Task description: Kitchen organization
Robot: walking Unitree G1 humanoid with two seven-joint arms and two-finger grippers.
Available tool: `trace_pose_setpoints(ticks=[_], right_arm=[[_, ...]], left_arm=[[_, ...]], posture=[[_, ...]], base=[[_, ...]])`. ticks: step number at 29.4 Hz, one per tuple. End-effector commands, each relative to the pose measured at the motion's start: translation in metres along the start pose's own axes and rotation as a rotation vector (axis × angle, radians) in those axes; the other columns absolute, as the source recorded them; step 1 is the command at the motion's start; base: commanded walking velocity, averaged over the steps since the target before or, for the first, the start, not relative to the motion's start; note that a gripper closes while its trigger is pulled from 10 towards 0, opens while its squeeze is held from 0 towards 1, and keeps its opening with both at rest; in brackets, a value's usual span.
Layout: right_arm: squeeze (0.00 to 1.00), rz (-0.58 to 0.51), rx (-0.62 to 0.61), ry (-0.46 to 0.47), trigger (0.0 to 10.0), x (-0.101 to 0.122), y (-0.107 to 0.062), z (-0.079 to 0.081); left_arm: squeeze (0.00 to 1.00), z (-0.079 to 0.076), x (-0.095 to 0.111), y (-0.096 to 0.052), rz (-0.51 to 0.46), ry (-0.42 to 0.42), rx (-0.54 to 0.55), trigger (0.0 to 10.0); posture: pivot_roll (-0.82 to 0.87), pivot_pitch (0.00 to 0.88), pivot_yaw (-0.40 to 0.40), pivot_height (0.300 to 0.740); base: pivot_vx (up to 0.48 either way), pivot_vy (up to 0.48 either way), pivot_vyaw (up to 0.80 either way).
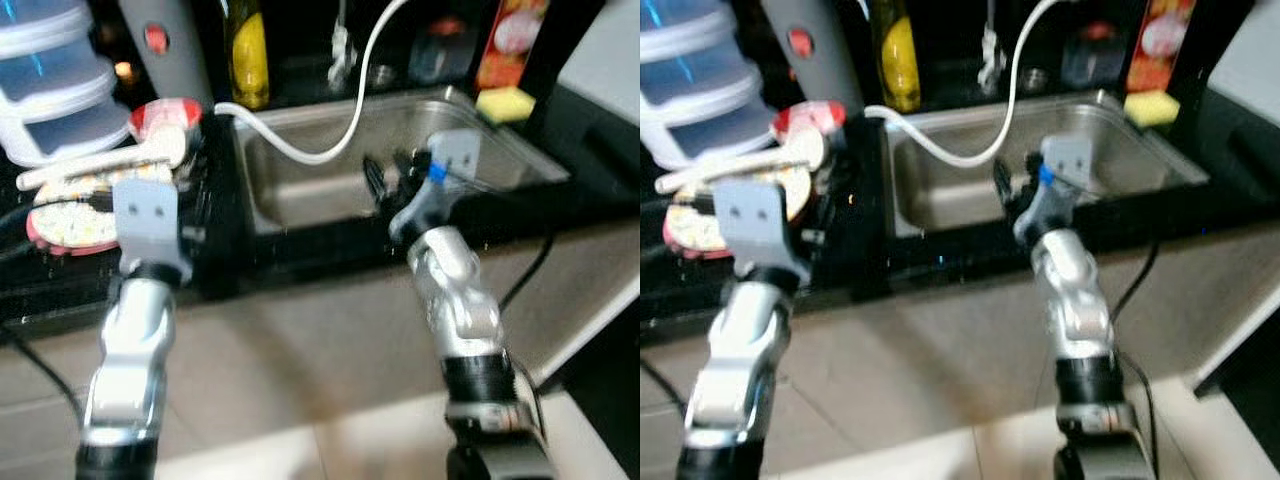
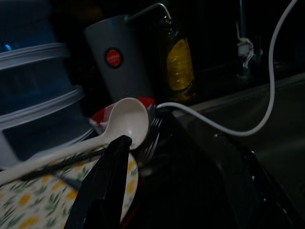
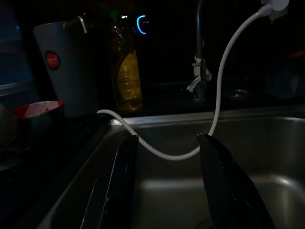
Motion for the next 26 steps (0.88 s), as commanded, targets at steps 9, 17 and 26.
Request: trace_pose_setpoints(ticks=[9, 17, 26], right_arm=[[0.0, 0.001, 0.01, 0.02, 10.0, -0.001, 0.0012, 0.0053], [0.0, 0.005, 0.016, 0.023, 10.0, -0.0027, 0.0003, 0.0068], [0.0, -0.005, 0.043, 0.041, 10.0, -0.0017, -0.0001, 0.01]], left_arm=[[0.0, 0.0056, -0.0025, -0.003, 0.011, 0.023, 0.016, 10.0], [0.0, 0.0063, -0.0039, -0.0041, 0.026, 0.014, 0.018, 10.0], [0.0, 0.0074, -0.005, -0.0098, 0.035, 0.022, 0.021, 10.0]], posture=[[0.1, 0.0, 0.039, 0.74], [0.1, 0.0, 0.036, 0.74], [0.11, 0.0, 0.032, 0.74]], base=[[0.368, 0.0, 0.0], [0.161, 0.0, 0.0], [0.0, 0.0, 0.0]])
Point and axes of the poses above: a point about 5 cm out from each wrist's last joint towards the gripper, its own y axis pointing out of the wrist towards the gripper, its own x axis along the axis of the wrist's last joint, z = x × y, the point moved 1 cm from there along y, pointing out of the wrist towards the gripper, and after that the axes turned 14 degrees about -y, right-handed, at the moved point
